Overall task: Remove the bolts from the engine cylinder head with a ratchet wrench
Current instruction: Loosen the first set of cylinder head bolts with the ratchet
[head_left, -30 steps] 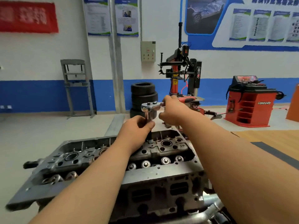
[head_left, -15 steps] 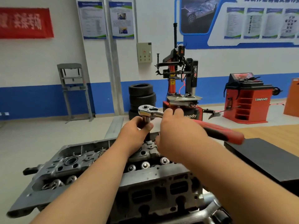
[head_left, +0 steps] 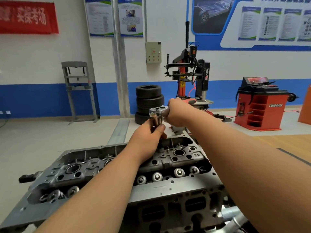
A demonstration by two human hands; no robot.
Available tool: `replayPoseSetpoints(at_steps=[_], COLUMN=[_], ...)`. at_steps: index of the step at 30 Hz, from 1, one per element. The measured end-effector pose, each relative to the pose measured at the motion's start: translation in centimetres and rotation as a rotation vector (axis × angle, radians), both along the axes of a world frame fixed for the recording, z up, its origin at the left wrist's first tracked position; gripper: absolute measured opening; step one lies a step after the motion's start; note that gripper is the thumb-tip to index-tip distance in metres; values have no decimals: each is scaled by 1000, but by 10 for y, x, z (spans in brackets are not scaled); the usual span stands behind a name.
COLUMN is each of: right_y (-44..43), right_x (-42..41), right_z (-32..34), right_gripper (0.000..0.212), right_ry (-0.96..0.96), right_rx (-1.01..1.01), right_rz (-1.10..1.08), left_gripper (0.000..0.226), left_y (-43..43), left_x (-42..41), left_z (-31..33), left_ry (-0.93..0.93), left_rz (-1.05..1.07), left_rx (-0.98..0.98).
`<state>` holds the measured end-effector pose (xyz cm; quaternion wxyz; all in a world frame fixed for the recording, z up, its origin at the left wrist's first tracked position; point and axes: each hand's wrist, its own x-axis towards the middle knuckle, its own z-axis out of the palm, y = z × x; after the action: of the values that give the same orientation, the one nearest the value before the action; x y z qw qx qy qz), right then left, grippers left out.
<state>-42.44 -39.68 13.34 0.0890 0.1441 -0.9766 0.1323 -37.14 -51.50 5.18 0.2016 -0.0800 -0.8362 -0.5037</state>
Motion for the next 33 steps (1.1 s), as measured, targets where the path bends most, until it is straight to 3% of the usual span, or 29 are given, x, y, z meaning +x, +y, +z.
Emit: replayPoseSetpoints(at_steps=[3, 6, 10, 15, 19, 23, 25, 29, 33], right_y=[18, 31, 26, 41, 27, -13, -18, -1, 27], right_x=[26, 74, 129, 87, 24, -8, -14, -7, 30], right_z=[-8, -20, -42, -15, -5, 4, 3, -6, -18], right_gripper=[51, 56, 66, 22, 20, 12, 32, 21, 50], right_ry=[33, 175, 323, 239, 208, 62, 32, 102, 145], right_rx=[-33, 199, 356, 181, 61, 85, 69, -47, 16], right_rz=[-74, -223, -138, -121, -74, 68, 79, 26, -145], left_gripper=[7, 7, 6, 5, 7, 7, 7, 13, 14], left_y=[1, 3, 3, 3, 2, 0, 0, 1, 1], left_x=[1, 3, 5, 2, -3, -3, -3, -2, -2], left_z=[2, 1, 0, 0, 0, -1, 0, 2, 0], left_ry=[24, 33, 67, 51, 45, 35, 18, 1, 3], left_rz=[-3, -24, -37, -48, -10, 29, 12, -9, -12], left_rx=[-7, 8, 7, 53, 77, 96, 74, 22, 68])
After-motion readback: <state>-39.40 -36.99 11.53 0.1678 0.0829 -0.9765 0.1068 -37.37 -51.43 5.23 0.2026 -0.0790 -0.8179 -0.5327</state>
